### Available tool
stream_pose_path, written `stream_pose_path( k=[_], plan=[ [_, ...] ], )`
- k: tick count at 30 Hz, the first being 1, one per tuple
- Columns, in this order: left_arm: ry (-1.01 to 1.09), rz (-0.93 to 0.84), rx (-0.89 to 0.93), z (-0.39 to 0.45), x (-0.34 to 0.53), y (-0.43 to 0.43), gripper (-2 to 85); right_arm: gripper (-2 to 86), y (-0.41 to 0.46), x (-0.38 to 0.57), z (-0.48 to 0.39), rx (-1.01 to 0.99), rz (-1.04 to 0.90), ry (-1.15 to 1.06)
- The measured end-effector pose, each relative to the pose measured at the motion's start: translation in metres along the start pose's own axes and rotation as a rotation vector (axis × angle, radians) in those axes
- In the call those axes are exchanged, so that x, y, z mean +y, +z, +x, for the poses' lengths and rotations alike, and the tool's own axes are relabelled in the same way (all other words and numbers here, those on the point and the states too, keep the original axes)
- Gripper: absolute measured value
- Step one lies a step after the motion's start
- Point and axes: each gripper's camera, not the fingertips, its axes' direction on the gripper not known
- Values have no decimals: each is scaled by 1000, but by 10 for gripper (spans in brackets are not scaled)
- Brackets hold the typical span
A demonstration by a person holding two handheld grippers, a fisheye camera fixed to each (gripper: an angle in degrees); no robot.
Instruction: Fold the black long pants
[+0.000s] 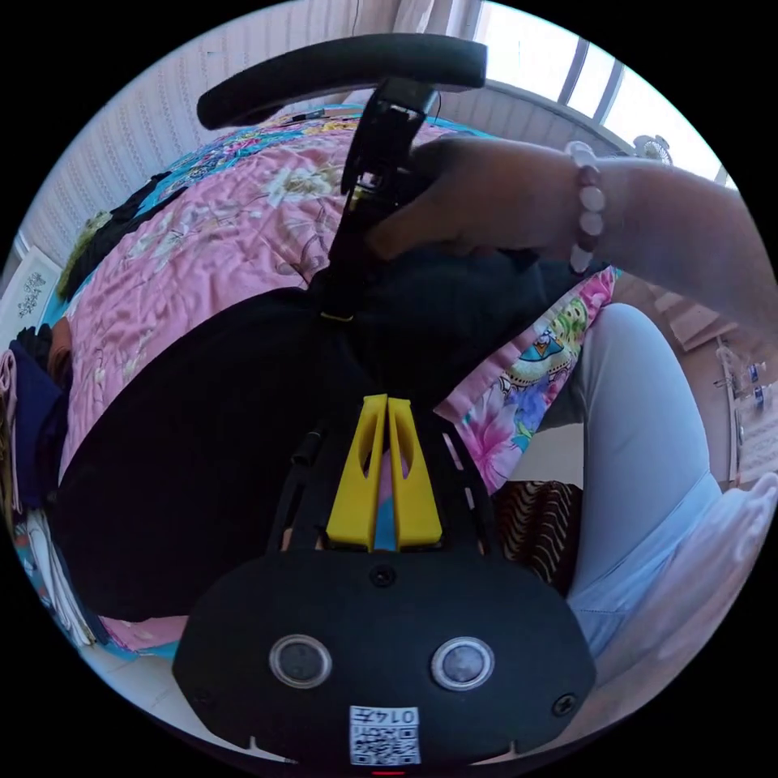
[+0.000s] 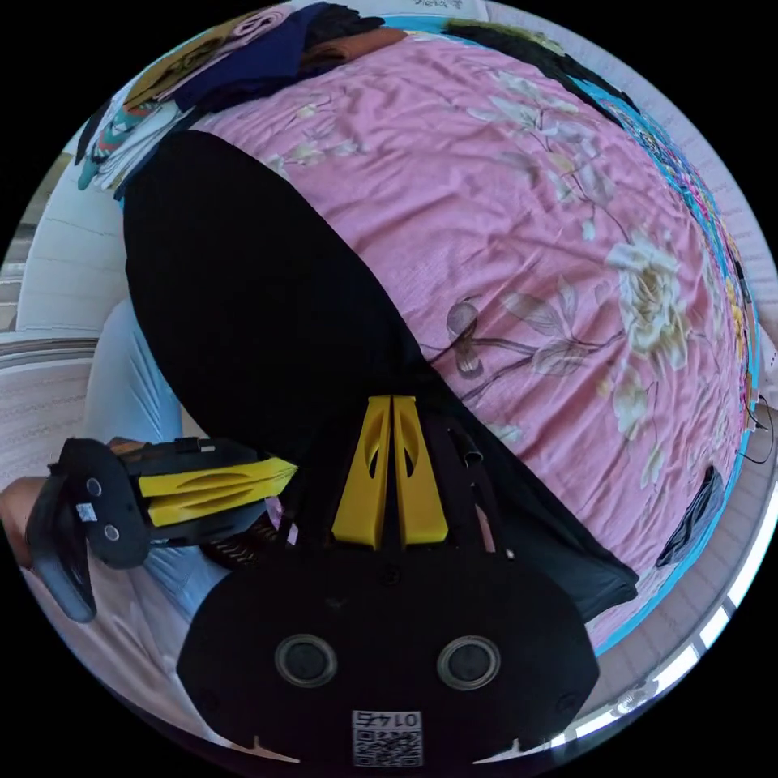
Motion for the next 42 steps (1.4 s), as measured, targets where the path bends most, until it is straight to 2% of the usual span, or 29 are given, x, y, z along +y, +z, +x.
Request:
stream_pose_path(
  k=[6,8,11,14,22,28,33,36,38,42],
  plan=[
    [64,-22,10,-1,5,-15,-10,-9,26,-53,-3,-95,-159,4],
    [84,-42,-33,2,5,-32,-10,-8,23,-65,-27,-2,-193,-112],
    [108,13,-77,13,17,-48,-10,-7,12,-78,-54,137,-138,-197],
    [116,-56,-87,20,23,-37,-10,-5,32,-97,-58,141,-183,-187],
    [186,-35,-142,43,34,-28,-10,-6,59,-120,-49,68,-297,-133],
    [165,-33,-86,45,34,-22,-10,-8,57,-114,-45,77,-313,-123],
    [242,-63,-117,62,27,-20,-10,-8,40,-86,-36,75,-255,-121],
    [285,-51,-165,81,32,-31,-10,-9,11,-39,-32,113,-70,-161],
    [272,-35,-158,92,34,-47,-10,-10,-23,19,-18,90,115,-104],
    [192,80,-54,92,31,-69,-9,-10,-59,125,22,37,284,57]
  ],
)
